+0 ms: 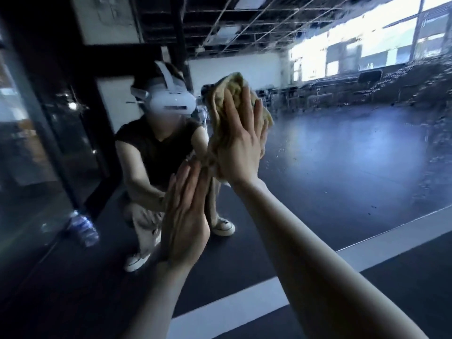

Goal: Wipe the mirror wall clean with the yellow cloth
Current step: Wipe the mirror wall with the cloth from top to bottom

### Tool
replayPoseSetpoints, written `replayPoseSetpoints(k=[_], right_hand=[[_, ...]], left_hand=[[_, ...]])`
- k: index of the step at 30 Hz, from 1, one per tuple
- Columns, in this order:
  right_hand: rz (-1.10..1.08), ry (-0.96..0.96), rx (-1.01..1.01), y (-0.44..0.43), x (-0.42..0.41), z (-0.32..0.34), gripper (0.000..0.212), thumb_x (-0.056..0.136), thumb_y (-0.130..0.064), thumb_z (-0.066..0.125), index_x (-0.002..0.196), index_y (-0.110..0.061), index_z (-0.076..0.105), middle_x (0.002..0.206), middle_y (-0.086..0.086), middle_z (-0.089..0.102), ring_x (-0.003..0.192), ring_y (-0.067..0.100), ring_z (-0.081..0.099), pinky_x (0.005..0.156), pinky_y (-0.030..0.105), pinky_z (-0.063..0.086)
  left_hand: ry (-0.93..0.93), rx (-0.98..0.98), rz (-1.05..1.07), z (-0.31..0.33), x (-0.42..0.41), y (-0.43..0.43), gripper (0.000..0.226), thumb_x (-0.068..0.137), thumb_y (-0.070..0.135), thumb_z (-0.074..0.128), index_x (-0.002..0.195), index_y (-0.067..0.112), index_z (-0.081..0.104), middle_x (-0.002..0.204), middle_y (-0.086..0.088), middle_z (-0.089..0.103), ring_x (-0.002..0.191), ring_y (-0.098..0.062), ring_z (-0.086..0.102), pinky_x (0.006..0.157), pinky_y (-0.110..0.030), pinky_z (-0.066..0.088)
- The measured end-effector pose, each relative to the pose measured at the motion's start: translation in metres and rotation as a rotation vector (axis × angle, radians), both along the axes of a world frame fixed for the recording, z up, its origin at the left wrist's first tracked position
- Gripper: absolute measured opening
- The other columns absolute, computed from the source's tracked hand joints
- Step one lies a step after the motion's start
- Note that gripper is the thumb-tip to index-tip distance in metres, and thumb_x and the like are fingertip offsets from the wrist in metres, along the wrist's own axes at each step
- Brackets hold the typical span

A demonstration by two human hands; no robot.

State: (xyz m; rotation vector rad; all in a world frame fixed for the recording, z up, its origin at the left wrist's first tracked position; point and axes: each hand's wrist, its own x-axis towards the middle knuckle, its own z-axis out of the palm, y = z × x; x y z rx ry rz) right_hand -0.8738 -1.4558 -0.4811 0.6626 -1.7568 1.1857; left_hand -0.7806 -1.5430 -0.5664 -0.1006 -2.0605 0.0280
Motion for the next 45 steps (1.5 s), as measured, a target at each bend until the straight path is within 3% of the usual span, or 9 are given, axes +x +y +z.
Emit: replayPoseSetpoints(k=[2, 5, 9, 11, 19, 24, 31, 38, 45], right_hand=[[-0.039, 0.062, -0.004, 0.007, -0.014, -0.016, 0.062, 0.087, -0.035, 0.055, 0.145, -0.029, 0.035, 0.157, 0.004, 0.019, 0.145, 0.028, 0.009, 0.117, 0.049, 0.008], [-0.152, -0.044, -0.112, 0.031, -0.034, -0.077, 0.064, 0.081, -0.021, 0.066, 0.141, -0.017, 0.042, 0.154, 0.014, 0.025, 0.141, 0.034, 0.021, 0.114, 0.051, 0.017], [-0.06, -0.407, -0.294, 0.047, -0.026, -0.1, 0.079, 0.074, -0.037, 0.046, 0.148, -0.018, 0.026, 0.158, 0.009, 0.006, 0.145, 0.032, 0.006, 0.114, 0.024, -0.009], [-0.023, -0.466, -0.329, 0.045, -0.017, -0.066, 0.084, 0.069, -0.034, 0.04, 0.15, -0.024, 0.018, 0.159, 0.006, -0.001, 0.146, 0.028, -0.002, 0.114, 0.026, -0.009], [0.064, -0.016, -0.082, 0.045, -0.035, 0.082, 0.058, 0.093, -0.022, 0.041, 0.148, -0.031, 0.026, 0.16, -0.001, 0.006, 0.146, 0.024, -0.005, 0.117, 0.043, -0.007], [0.018, -0.052, -0.275, 0.074, -0.058, 0.021, 0.072, 0.076, -0.045, 0.028, 0.143, -0.023, 0.041, 0.157, 0.004, 0.02, 0.145, 0.025, 0.01, 0.119, 0.04, 0.003], [-0.03, -0.431, -0.371, 0.111, -0.068, -0.067, 0.086, 0.068, -0.035, 0.049, 0.149, -0.02, 0.024, 0.159, 0.005, 0.002, 0.146, 0.022, 0.0, 0.118, 0.039, 0.0], [0.082, -0.13, -0.281, 0.096, -0.08, 0.031, 0.058, 0.088, -0.023, 0.035, 0.146, -0.027, 0.034, 0.159, 0.002, 0.009, 0.146, 0.026, 0.0, 0.117, 0.043, -0.003], [-0.043, -0.221, -0.352, 0.107, -0.087, -0.127, 0.06, 0.085, -0.04, 0.042, 0.14, -0.017, 0.041, 0.154, 0.011, 0.02, 0.143, 0.025, 0.011, 0.117, 0.045, 0.007]], left_hand=[[-0.026, -0.036, 0.011, 0.016, -0.006, 0.005, 0.057, 0.099, 0.022, 0.003, 0.141, 0.001, 0.035, 0.151, -0.012, 0.028, 0.142, -0.027, 0.022, 0.112, -0.051, 0.025], [-0.067, -0.15, -0.055, 0.024, -0.012, 0.007, 0.058, 0.088, 0.004, 0.017, 0.144, 0.002, 0.029, 0.153, -0.011, 0.023, 0.143, -0.028, 0.018, 0.111, -0.054, 0.024], [-0.143, -0.301, -0.067, 0.032, -0.018, -0.001, 0.067, 0.079, 0.0, 0.023, 0.146, 0.006, 0.021, 0.155, -0.007, 0.018, 0.144, -0.021, 0.012, 0.112, -0.051, 0.021], [-0.149, -0.342, -0.046, 0.042, -0.022, -0.001, 0.068, 0.078, 0.0, 0.022, 0.146, 0.006, 0.021, 0.154, -0.008, 0.02, 0.144, -0.02, 0.012, 0.112, -0.048, 0.021], [-0.004, -0.291, -0.002, 0.117, -0.056, 0.028, 0.073, 0.078, 0.002, 0.059, 0.143, 0.003, 0.024, 0.149, -0.014, 0.033, 0.14, -0.022, 0.023, 0.112, -0.044, 0.026], [-0.063, -0.37, -0.006, 0.12, -0.07, 0.042, 0.076, 0.074, -0.01, 0.048, 0.145, 0.004, 0.023, 0.154, -0.009, 0.023, 0.143, -0.021, 0.018, 0.115, -0.043, 0.019], [-0.197, -0.553, -0.036, 0.086, -0.072, 0.056, 0.068, 0.073, 0.001, 0.022, 0.138, -0.001, 0.04, 0.147, -0.012, 0.036, 0.136, -0.028, 0.033, 0.109, -0.041, 0.022], [-0.135, -0.515, -0.03, 0.101, -0.098, 0.08, 0.056, 0.078, 0.005, 0.032, 0.13, -0.004, 0.048, 0.143, -0.013, 0.043, 0.135, -0.023, 0.036, 0.113, -0.034, 0.017], [-0.194, -0.6, -0.077, 0.041, -0.093, 0.075, 0.066, 0.074, 0.002, 0.025, 0.14, 0.001, 0.038, 0.149, -0.01, 0.034, 0.138, -0.025, 0.03, 0.109, -0.042, 0.025]])
